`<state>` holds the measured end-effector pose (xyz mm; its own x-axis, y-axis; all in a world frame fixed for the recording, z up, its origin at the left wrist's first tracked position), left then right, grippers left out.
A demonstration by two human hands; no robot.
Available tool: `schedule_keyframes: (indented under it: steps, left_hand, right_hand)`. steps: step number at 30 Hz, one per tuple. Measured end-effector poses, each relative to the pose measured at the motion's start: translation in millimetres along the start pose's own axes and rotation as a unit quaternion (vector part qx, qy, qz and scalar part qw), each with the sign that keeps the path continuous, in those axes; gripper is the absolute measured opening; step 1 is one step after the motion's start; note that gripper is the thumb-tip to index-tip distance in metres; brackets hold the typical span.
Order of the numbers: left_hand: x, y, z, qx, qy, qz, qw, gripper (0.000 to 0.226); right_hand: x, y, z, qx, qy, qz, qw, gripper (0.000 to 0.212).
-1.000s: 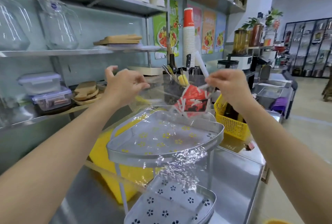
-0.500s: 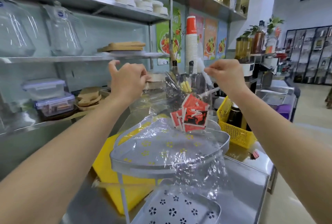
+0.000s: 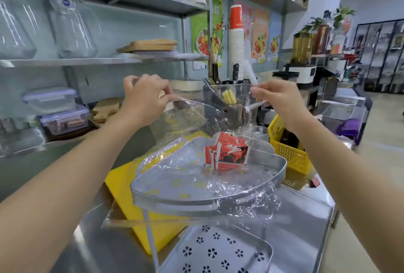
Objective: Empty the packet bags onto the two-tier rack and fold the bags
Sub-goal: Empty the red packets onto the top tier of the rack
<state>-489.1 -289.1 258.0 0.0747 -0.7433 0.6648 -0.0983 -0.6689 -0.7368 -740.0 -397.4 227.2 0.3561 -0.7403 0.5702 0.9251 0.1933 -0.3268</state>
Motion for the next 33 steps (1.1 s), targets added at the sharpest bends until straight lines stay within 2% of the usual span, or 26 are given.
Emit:
schedule_keyframes:
  steps: [4, 6, 9, 10, 12, 13, 14, 15, 16, 18, 20, 21, 23, 24, 26, 28, 30, 33]
  left_hand:
    - [-17, 2, 22, -0.066, -0.052, -0.014, 0.996, 0.014]
    - [-25, 7, 32, -0.151, -0.076, -0.004, 0.986, 0.012]
    - [-32, 21, 51, -0.310, -0.092, 0.014, 0.946, 0.016]
    - [-34, 25, 58, -0.372, -0.102, 0.010, 0.923, 0.032]
    - [-39, 41, 73, -0.502, -0.142, 0.009, 0.853, 0.085]
    - [-41, 55, 79, -0.543, -0.170, 0.033, 0.821, 0.108]
    - [-46, 70, 79, -0.557, -0.194, 0.078, 0.804, 0.124]
    - [-51, 83, 77, -0.554, -0.205, 0.131, 0.796, 0.126]
    - [-57, 93, 74, -0.552, -0.207, 0.181, 0.787, 0.120]
    - [-70, 110, 71, -0.547, -0.206, 0.266, 0.767, 0.094]
    - [-77, 125, 73, -0.489, -0.206, 0.318, 0.785, 0.061]
    - [-76, 127, 75, -0.460, -0.202, 0.315, 0.805, 0.042]
    - [-65, 123, 77, -0.452, -0.211, 0.246, 0.831, 0.007]
    - [-57, 116, 79, -0.466, -0.216, 0.202, 0.834, 0.005]
    - [-41, 98, 83, -0.504, -0.219, 0.114, 0.828, 0.015]
    - [-26, 74, 84, -0.514, -0.208, 0.053, 0.831, 0.017]
    - [-15, 53, 82, -0.509, -0.197, 0.030, 0.837, 0.019]
    - [-8, 30, 76, -0.509, -0.172, 0.016, 0.844, 0.017]
  right_hand:
    - [-17, 24, -35, 0.030, 0.070, 0.102, 0.992, 0.017]
    - [-24, 37, -39, 0.027, 0.071, 0.139, 0.987, 0.012]
    - [-29, 49, -40, 0.000, 0.057, 0.145, 0.988, 0.009]
    - [-28, 50, -41, 0.004, 0.054, 0.137, 0.989, 0.012]
    - [-29, 51, -41, 0.031, 0.050, 0.127, 0.990, 0.013]
    - [-29, 52, -40, 0.036, 0.044, 0.126, 0.990, 0.011]
    - [-30, 51, -39, 0.038, 0.037, 0.123, 0.991, 0.010]
    - [-30, 50, -38, 0.044, 0.033, 0.118, 0.991, 0.010]
    - [-30, 48, -37, 0.054, 0.031, 0.111, 0.992, 0.009]
    - [-29, 43, -38, 0.076, 0.035, 0.094, 0.992, 0.008]
    - [-27, 40, -40, 0.080, 0.046, 0.081, 0.992, 0.009]
    - [-25, 39, -41, 0.076, 0.051, 0.077, 0.993, 0.011]
    - [-19, 37, -42, 0.077, 0.061, 0.071, 0.993, 0.012]
    - [-16, 36, -41, 0.075, 0.062, 0.065, 0.993, 0.009]
    - [-10, 31, -36, 0.069, 0.055, 0.041, 0.995, 0.007]
    - [-3, 25, -30, 0.085, 0.047, 0.009, 0.995, 0.012]
    - [4, 21, -21, 0.106, 0.041, -0.018, 0.993, 0.019]
    - [11, 20, -7, 0.136, 0.035, -0.029, 0.990, 0.014]
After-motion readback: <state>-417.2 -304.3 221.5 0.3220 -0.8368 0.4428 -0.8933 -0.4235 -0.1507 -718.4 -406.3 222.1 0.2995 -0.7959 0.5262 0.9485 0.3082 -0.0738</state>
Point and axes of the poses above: each hand's wrist, its own x-axis towards the middle knuckle, its own y-axis out of the palm, z = x × y, the point moved 9 cm from there along x, towards the middle knuckle, and after that the axes turned 8 degrees about z, right-handed, at the moved point
